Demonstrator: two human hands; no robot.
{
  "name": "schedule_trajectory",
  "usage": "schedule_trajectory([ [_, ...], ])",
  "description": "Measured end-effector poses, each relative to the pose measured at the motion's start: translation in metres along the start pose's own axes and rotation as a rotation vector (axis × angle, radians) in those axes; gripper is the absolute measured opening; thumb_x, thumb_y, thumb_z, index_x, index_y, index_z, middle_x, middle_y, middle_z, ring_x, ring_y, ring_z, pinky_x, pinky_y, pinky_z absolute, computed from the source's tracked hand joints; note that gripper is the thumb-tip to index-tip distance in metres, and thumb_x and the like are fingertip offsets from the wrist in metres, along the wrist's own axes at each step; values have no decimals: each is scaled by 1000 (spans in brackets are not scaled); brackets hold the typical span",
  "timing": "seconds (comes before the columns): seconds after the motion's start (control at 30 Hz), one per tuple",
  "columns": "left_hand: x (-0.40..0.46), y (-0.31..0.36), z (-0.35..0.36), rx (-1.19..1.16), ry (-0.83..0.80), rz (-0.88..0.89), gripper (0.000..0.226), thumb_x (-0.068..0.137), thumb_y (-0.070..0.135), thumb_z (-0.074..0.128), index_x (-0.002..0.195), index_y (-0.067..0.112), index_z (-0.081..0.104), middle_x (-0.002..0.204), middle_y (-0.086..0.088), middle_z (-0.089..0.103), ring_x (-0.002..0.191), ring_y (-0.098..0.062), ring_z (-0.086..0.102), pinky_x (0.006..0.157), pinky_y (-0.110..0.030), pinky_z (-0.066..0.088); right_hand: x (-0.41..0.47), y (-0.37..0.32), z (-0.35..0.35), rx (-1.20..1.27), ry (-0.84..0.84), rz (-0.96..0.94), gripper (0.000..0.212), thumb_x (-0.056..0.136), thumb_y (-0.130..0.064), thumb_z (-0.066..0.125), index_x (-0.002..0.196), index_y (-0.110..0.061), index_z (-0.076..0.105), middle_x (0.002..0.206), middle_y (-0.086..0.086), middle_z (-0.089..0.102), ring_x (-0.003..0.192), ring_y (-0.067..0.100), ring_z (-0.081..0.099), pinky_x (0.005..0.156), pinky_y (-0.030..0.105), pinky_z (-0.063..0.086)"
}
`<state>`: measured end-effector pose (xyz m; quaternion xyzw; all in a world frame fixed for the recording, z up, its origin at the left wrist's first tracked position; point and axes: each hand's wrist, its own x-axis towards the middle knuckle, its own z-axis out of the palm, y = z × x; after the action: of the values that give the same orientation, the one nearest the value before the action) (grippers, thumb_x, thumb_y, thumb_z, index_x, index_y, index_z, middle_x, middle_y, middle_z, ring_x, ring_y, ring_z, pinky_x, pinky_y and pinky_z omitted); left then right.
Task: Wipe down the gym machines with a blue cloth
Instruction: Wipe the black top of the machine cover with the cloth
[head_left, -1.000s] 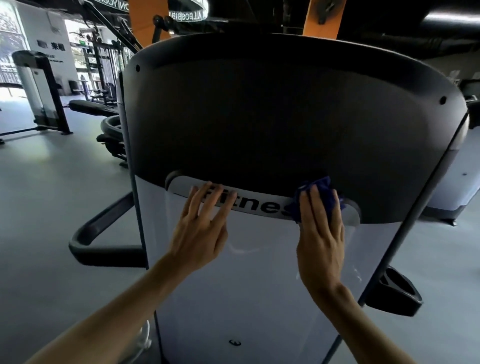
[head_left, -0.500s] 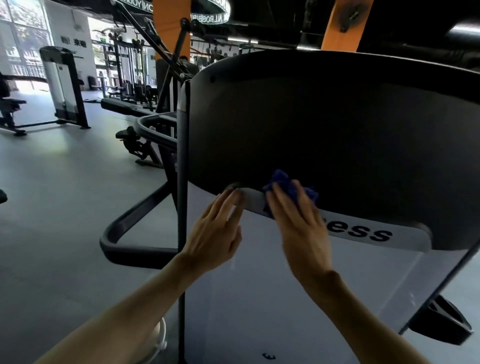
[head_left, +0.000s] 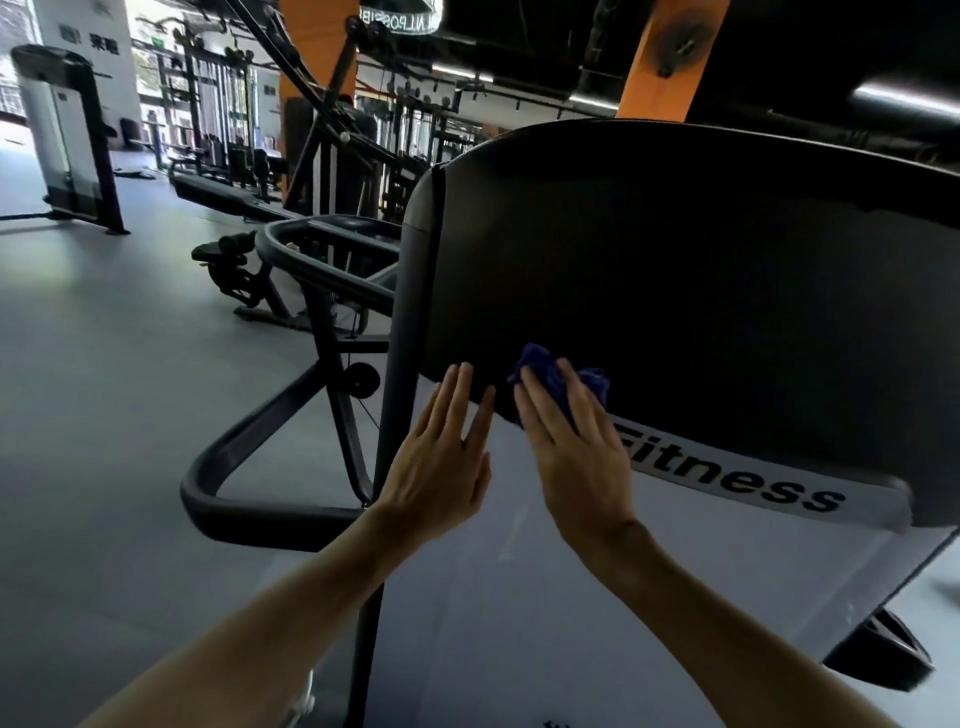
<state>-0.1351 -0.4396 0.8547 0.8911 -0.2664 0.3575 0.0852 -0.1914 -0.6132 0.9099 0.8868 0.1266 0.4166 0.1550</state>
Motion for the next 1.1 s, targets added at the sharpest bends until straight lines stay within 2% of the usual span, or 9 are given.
schedule_trajectory([
  [0.13, -1, -10, -2, -13, -9, 26, 83, 99, 30, 58, 162, 1, 14, 170, -25, 3, 159, -40, 7, 127, -50, 25, 20, -10, 12, -153, -94, -205, 60, 100, -15, 43, 158, -7, 33, 168, 12, 25, 156, 36, 14, 123, 46, 16],
  [0.27, -1, -17, -12, -34, -5, 34, 82, 98, 25, 58, 162, 3, 13, 171, -22, 5, 159, -36, 8, 128, -47, 21, 37, 7, -13, -244, -101, -248, 65, 99, -20, 48, 160, -10, 29, 168, 12, 23, 156, 36, 16, 122, 45, 22],
  [0.47, 26, -16, -46, -137, 77, 47, 65, 104, 27, 32, 164, 5, 17, 173, -18, 4, 161, -31, 4, 130, -45, 18, 106, 76, -90, -164, 190, 185, 63, 103, -17, 54, 160, -13, 29, 169, 7, 22, 156, 39, 13, 122, 52, 23],
  [0.57, 41, -4, -58, -170, 112, 59, 67, 103, 28, 33, 164, 6, 18, 173, -17, 5, 161, -30, 4, 130, -45, 16, 70, 69, -70, -134, 207, 156, 70, 96, -5, 58, 160, -12, 31, 169, 7, 23, 156, 39, 12, 121, 50, 21],
  [0.67, 49, 10, -59, -196, 137, 102, 72, 100, 21, 51, 164, 5, 20, 174, -15, 6, 161, -30, 7, 129, -45, 19, 1, 47, -36, -162, 58, -26, 85, 80, 4, 60, 159, -14, 33, 167, 7, 28, 155, 36, 14, 119, 50, 23],
  [0.8, 54, 25, -58, -191, 143, 163, 71, 100, 16, 51, 164, 6, 22, 174, -14, 6, 161, -32, 5, 127, -50, 25, -16, 78, -37, -100, 88, -34, 81, 80, 7, 55, 157, -13, 39, 165, 5, 32, 155, 33, 22, 120, 46, 33],
  [0.87, 55, 33, -58, -188, 138, 187, 71, 100, 15, 50, 165, 8, 20, 174, -13, 4, 161, -31, 2, 127, -52, 25, -32, 102, -42, -77, 128, 61, 79, 83, 9, 48, 158, -14, 36, 166, 4, 30, 156, 32, 19, 120, 46, 32],
  [0.97, 57, 45, -56, -188, 154, 210, 73, 100, 13, 49, 166, 9, 16, 175, -10, 0, 161, -28, -2, 129, -50, 20, -83, 139, -43, 46, 153, 477, 86, 87, 9, 57, 162, -17, 25, 170, 2, 19, 159, 29, 7, 121, 51, 27],
  [1.1, 55, 67, -49, -186, 139, 162, 77, 100, 14, 52, 166, 7, 12, 174, -14, -1, 161, -33, -4, 128, -56, 19, -79, 118, -35, 323, 347, 973, 61, 107, -24, 32, 164, -25, 12, 172, -1, 4, 159, 30, 1, 128, 50, 9],
])
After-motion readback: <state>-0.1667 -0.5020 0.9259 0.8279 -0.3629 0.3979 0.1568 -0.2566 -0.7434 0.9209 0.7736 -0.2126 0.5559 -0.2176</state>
